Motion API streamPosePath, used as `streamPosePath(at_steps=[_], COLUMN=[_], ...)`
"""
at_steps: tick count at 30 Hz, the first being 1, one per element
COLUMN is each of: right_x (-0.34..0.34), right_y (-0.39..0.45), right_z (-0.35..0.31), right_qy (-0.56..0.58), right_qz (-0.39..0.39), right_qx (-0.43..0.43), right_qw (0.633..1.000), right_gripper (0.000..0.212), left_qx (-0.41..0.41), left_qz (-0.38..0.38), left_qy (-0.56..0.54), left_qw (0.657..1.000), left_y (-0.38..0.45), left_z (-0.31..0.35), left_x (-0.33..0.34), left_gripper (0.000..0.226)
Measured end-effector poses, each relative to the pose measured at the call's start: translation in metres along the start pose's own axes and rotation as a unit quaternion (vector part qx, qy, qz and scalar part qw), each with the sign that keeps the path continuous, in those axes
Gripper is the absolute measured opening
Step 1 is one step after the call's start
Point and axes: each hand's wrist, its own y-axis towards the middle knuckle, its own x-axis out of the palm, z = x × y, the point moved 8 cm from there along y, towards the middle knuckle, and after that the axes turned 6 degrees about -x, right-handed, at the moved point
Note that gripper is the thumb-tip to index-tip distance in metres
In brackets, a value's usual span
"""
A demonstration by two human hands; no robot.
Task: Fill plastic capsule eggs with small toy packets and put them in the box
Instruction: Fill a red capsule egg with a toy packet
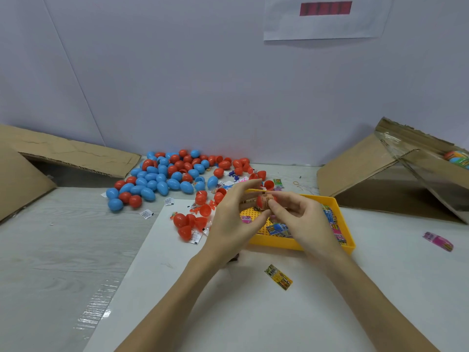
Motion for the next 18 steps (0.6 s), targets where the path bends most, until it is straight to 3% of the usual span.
streamPosePath(at_steps=[6,10,18], right_x=[0.001,0.003,-0.005], right_y=[0.001,0.0,-0.003], right_z=[-0.002,0.002,0.005], right_qy=[-0.016,0.039,0.024], right_qz=[-0.014,-0.008,0.039], right_qx=[-0.023,-0.002,0.009], right_qw=[1.0,0.999,0.999], right_gripper=[0.033,0.032,0.019], left_qx=[-0.072,-0.05,-0.014], left_qz=[0.009,0.014,-0.001], left_qy=[-0.009,-0.001,-0.022], left_qw=[0.997,0.999,1.0], left_y=[0.001,0.002,0.0], left_z=[-0.016,-0.012,-0.003], left_x=[-0.003,-0.004,0.0], left_gripper=[0.032,0.034,0.041])
